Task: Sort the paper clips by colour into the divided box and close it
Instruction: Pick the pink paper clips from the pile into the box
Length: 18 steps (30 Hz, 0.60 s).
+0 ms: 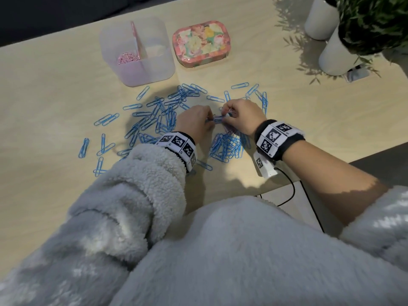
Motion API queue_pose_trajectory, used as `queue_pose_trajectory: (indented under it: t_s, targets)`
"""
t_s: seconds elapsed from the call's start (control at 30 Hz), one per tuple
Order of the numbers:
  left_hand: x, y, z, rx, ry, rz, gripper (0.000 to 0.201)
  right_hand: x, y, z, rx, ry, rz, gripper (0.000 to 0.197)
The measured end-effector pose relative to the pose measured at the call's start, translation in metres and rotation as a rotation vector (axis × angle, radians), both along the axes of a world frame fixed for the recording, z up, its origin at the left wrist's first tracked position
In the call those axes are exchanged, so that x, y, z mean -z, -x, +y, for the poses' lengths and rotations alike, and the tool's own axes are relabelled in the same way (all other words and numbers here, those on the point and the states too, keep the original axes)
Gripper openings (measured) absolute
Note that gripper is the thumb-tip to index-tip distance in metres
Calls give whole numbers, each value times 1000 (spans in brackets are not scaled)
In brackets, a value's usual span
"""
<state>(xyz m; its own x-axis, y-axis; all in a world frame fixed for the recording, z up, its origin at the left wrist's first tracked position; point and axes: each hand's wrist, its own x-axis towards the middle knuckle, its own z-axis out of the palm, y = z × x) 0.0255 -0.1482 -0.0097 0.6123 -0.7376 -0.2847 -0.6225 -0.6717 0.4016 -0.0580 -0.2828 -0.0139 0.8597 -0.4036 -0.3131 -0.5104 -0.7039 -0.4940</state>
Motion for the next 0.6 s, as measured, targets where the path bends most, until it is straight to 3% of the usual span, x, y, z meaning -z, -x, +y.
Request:
queue_pose_trajectory:
  t_s: [0.27, 0.43, 0.6]
  targets:
    - [4, -5, 18, -25, 34, 79, 20, -5, -1, -17, 211, -109, -117, 9]
    - [-4, -12, 13, -218, 169, 191, 14, -2, 10, -3, 113, -167, -124, 21]
    - [-9, -24, 8, -253, 200, 145, 22, 6, 16, 14, 32, -72, -2, 6]
